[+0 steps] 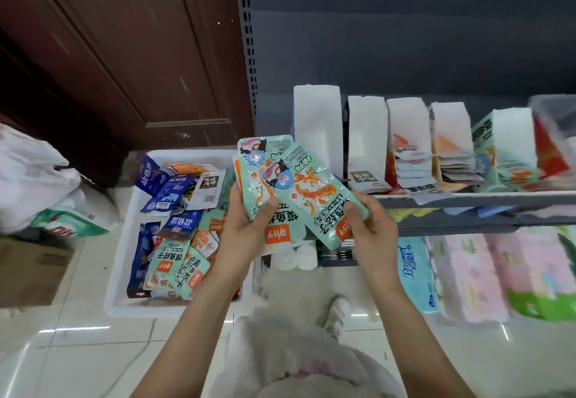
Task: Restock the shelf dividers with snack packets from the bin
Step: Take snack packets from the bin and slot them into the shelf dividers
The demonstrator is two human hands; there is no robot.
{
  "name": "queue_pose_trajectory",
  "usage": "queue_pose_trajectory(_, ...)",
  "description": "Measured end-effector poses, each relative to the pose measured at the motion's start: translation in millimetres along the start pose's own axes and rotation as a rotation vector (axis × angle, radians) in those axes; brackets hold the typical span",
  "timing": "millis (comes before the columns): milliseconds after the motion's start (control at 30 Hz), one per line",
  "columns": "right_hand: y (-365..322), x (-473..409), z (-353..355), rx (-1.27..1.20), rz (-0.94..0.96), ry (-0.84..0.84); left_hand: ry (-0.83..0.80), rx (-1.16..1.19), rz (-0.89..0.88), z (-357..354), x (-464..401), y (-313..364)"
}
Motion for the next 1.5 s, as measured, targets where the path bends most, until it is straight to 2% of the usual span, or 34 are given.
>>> queue_pose_trajectory(167,-6.4,-21.2,73.5,-0.072,0.004,0.019,-0.002,-0.102,-0.077,-84.9,-8.9,-4.2)
queue_pose_trajectory(267,-0.3,-31.9,113.4,-0.425,-0.147,0.001,0.014,-0.121,-0.084,-133.8,-15.3,-14.3)
queue_pose_trajectory(300,3.1,-34.7,123.7,-0.48,-0.208,-0.023,0.007,-0.138,-0.084,-149.8,-16.8,-16.6)
queue_pose_trajectory(367,11.1,-40.0,144.9,-0.425,-0.262,-0.048,-0.027,-0.179,-0.082,-177.8,-19.6,-20.8)
queue_pose_trajectory(433,14.6,-46.2,173.0,-0.42,-0.266,0.049,-0.087,-0.191,-0.051,-202.2,-23.5,-25.8)
queue_pose_trajectory(533,11.8,-59.3,234.3,-0.44,-0.184,0.326,-0.154,-0.143,0.075,-226.9,-31.8,-35.7)
queue_pose_trajectory(633,1.6,-72.1,305.3,-0.16,-0.023,0.576,-0.164,-0.12,0.163,-244.5,-44.4,-40.7)
queue_pose_trajectory(767,-8.7,-106.2,354.3,0.645,0.186,0.617,-0.192,-0.117,0.185,-269.9,-65.4,-38.3)
queue_pose_trajectory(900,-16.8,-157.7,339.0,1.095,0.403,0.455,-0.285,-0.162,0.152,-296.8,-82.8,-33.0)
queue_pose_trajectory(1067,11.0,-203.8,312.1,1.365,0.437,0.042,-0.342,-0.205,0.091,-316.9,-100.5,-24.5)
queue_pose_trajectory(1133,24.3,-207.5,311.1,1.438,0.414,-0.049,-0.348,-0.226,0.075,-321.0,-106.4,-23.3)
queue_pose_trajectory(1200,22.1,-202.3,313.9,1.323,0.403,-0.044,-0.339,-0.24,0.066,-324.2,-111.1,-23.3)
queue_pose_trajectory(1233,15.3,-195.6,312.5,1.152,0.375,-0.045,-0.331,-0.241,0.06,-325.8,-113.4,-23.9)
queue_pose_trajectory(1300,-2.4,-176.4,303.5,0.579,0.182,-0.033,-0.306,-0.236,0.047,-329.2,-116.4,-26.0)
queue_pose_trajectory(1367,-4.9,-159.3,280.9,0.171,-0.068,-0.021,-0.277,-0.236,0.021,-332.6,-118.3,-27.4)
queue_pose_trajectory(1433,3.9,-149.2,261.2,0.04,-0.194,0.009,-0.275,-0.234,-0.013,-339.2,-117.9,-27.3)
queue_pose_trajectory(1500,9.4,-143.4,250.9,-0.114,-0.222,0.066,-0.286,-0.239,-0.042,-344.7,-114.9,-26.0)
Point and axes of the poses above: each hand's wrist, its own x-axis away from the middle knuckle, its own z-axis out of the back of the hand, y = z × x, the point moved 5 cm from there along -x, towards the middle knuckle, and after that the axes turned 5 degrees about -y, right-handed, at the moved point
